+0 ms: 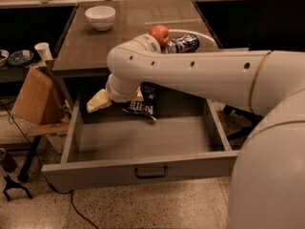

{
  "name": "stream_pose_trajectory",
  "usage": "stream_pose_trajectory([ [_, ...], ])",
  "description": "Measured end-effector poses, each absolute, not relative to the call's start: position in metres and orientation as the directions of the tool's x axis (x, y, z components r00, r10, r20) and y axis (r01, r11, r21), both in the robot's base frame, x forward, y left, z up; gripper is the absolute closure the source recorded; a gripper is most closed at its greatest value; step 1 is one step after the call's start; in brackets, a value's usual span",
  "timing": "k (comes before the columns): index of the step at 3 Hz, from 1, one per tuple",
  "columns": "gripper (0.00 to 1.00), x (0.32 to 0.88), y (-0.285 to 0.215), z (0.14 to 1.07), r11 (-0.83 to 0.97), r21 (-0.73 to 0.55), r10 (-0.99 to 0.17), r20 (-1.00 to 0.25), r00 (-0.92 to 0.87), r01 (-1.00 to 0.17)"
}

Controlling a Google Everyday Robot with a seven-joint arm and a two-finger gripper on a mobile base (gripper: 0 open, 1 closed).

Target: Pick blue chip bag from top drawer and place on counter

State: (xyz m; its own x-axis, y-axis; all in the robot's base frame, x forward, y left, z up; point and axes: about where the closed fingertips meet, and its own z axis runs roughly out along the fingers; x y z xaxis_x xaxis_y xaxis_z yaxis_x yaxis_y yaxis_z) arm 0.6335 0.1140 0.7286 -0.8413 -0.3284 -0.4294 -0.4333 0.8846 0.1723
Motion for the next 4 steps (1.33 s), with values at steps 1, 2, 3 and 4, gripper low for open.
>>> stream_pose_trajectory([
  [1, 0.0, 0.651, 0.112, 0.715, 0.886, 0.183, -0.321, -0.421, -0.848, -0.426],
  [2, 0.0, 0.681, 0.102, 0.693, 0.905, 0.198, -0.276, -0.401, -0.874, -0.376],
  [3, 0.0, 0.708, 0.091, 0.67, 0.934, 0.205, -0.204, -0.373, -0.905, -0.294],
  [4, 0.0, 0.724, 0.071, 0.656, 0.965, 0.184, -0.112, -0.361, -0.926, -0.189],
])
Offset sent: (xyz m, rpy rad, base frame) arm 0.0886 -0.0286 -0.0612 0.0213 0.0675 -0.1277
